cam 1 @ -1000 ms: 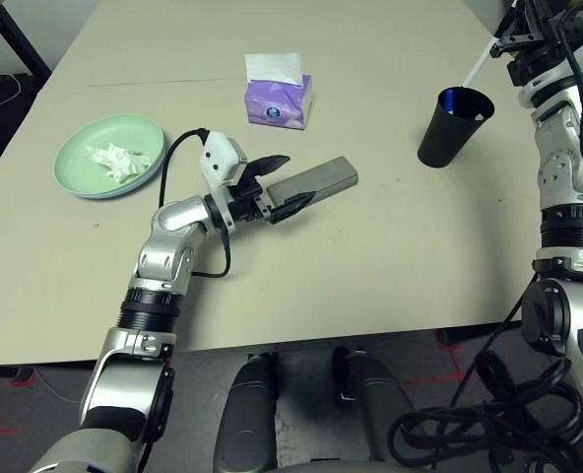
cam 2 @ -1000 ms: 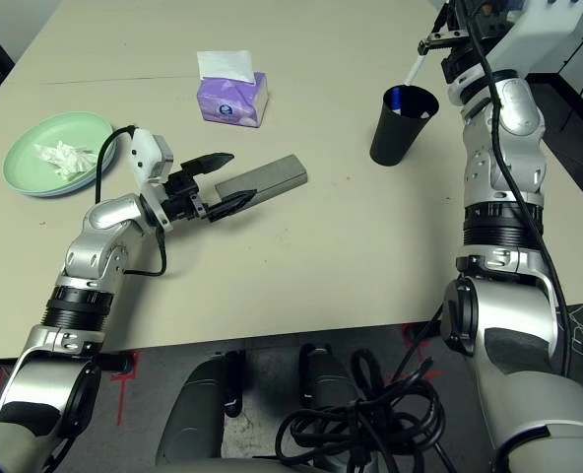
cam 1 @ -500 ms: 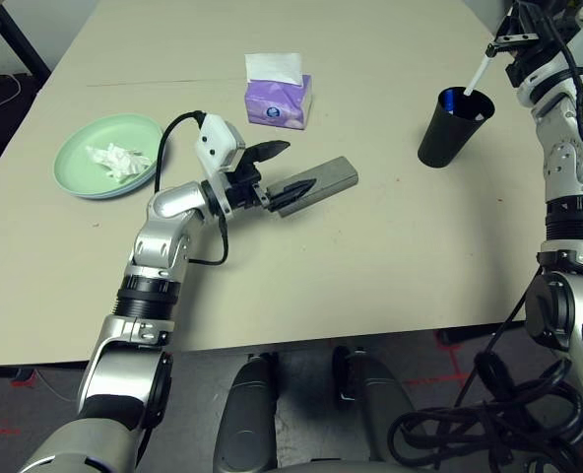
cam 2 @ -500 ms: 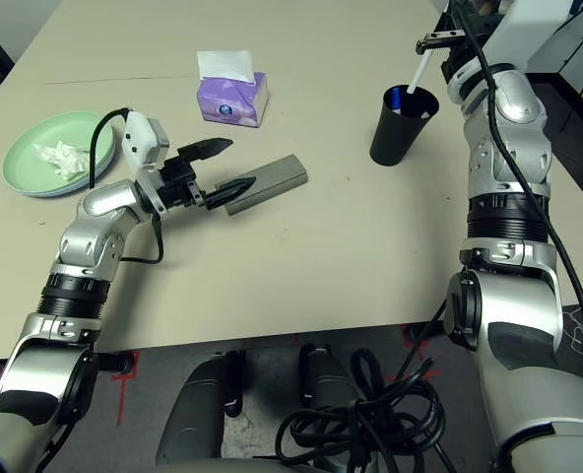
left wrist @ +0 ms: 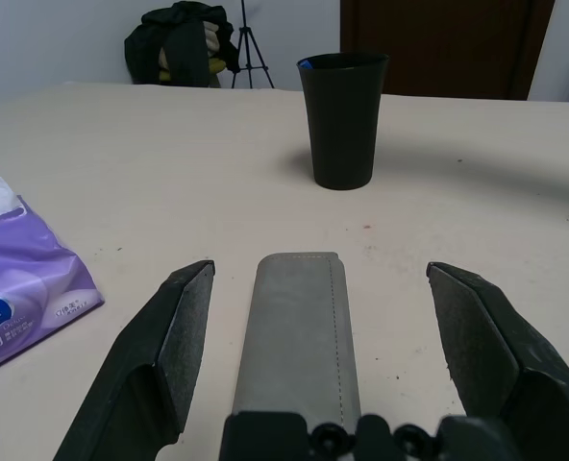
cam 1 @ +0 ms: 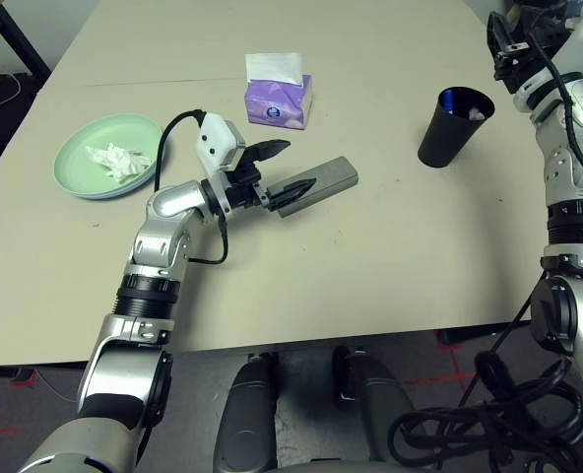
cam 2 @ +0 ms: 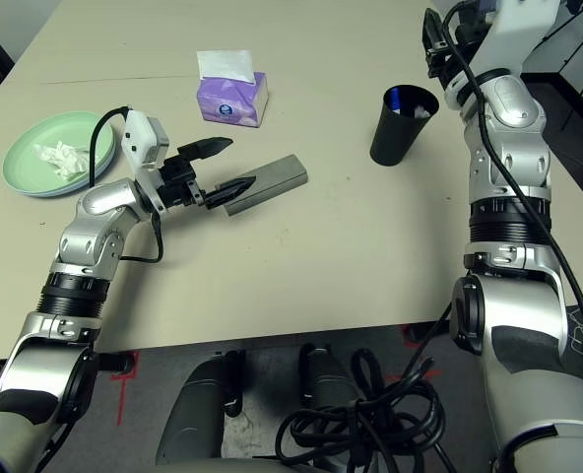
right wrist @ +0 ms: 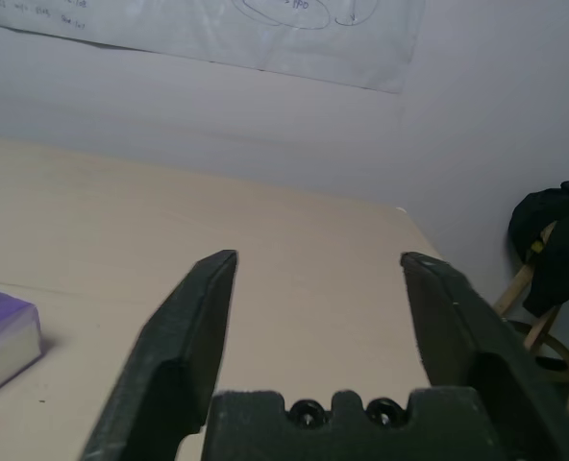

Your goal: Organize and tidy the items on the table.

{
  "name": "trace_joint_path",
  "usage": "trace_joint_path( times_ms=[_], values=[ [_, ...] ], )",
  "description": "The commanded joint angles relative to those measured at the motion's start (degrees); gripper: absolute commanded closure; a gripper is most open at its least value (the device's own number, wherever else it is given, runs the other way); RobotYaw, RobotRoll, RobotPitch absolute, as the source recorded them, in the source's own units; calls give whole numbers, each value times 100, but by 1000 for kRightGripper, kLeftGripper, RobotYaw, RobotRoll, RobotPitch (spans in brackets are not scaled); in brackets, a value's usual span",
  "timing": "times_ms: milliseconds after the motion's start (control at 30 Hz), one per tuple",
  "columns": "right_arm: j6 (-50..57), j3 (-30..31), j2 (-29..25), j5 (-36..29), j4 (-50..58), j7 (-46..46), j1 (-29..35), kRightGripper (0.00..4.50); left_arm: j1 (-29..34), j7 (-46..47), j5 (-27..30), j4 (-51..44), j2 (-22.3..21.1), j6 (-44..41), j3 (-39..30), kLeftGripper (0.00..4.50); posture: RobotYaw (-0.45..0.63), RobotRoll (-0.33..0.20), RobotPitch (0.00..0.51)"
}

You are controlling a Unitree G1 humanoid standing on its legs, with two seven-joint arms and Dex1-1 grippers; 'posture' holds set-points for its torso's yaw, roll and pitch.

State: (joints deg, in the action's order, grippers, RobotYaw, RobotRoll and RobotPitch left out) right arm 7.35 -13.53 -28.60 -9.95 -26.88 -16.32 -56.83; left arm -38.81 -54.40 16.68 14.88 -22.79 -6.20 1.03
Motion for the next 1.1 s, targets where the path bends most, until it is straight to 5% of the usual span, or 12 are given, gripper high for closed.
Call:
trace_joint_path(
  times_ms=[33,233,367,533,833,1100],
  values=[
    [107,-15,-67,4,227,2,195,23,56,-49,11,67,-28,-6,8,0,17,0,165],
    [43,-320,161,-614,782,-342,804,23,115,66,18,60,-21,-53,-51,0,17,0,159],
    [20,-535,435,-1543,1642,-1248,1906,23,191,467,12,8,66,-132,-211,0,21,0,155],
    [71,-586,702,-1879,2143,-1314,2812,23,221,1100,-162,145,178,-88,-321,0,45,0,134],
    [-729,-381,1206,-481,1413,420,2968,23,314,3930,-556,125,837,-177,-1131,0,75,0,130],
    [-1337,-117,1214,-392,1252,-42,3143,23,1170,4543,-881,-213,598,116,-1363,0,109,0,111]
  ],
)
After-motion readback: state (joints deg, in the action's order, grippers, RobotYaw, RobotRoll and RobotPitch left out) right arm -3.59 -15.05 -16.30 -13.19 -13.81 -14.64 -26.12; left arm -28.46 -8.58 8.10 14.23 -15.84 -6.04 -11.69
